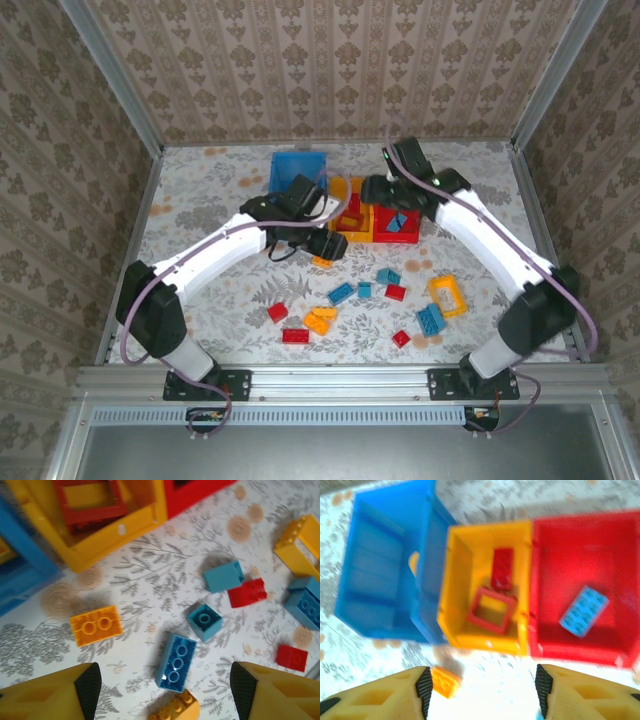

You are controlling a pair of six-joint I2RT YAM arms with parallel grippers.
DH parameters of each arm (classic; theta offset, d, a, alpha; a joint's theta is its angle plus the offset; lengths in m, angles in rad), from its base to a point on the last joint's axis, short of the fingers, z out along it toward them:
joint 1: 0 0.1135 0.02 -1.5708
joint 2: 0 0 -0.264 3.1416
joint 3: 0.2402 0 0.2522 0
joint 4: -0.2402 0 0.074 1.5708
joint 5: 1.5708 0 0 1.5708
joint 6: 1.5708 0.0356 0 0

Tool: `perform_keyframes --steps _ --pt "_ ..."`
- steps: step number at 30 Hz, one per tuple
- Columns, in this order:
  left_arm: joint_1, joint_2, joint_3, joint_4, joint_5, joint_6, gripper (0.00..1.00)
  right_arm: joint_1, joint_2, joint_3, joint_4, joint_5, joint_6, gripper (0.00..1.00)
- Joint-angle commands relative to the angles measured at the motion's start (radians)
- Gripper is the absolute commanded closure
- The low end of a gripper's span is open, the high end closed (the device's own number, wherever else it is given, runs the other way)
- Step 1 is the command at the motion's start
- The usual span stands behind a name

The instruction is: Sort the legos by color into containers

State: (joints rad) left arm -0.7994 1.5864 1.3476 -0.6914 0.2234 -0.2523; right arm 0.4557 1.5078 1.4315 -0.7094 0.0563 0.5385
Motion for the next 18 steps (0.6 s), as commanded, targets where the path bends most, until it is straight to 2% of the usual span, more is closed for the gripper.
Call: perform_keyframes --steps 1,6,10,13,18 --pt "-0.047 -0.042 -0.024 0.005 0.006 0.044 0.28 0.017 -0.083 -0.191 -0.050 0.006 -0.064 0.32" --pt "-0.083 -0.053 -0.062 0.056 -0.027 0.003 0.28 0.102 -0.110 -0.364 -0.171 0.057 -0.163 0.21" --pt "-0.090 -0.062 -0.089 0.094 -0.021 -0.031 0.28 0.131 -0.147 -0.417 -0.232 0.138 -0.107 0.18" --pt "-0.107 -0.041 -0.073 0.092 -0.019 -0.026 0.28 0.077 -0.223 -0.468 -0.264 0.216 0.019 0.18" --pt "-0.131 0.005 -0.037 0.102 -0.015 -0.036 0.28 -0.073 -0.303 -0.521 -0.262 0.177 0.111 0.28"
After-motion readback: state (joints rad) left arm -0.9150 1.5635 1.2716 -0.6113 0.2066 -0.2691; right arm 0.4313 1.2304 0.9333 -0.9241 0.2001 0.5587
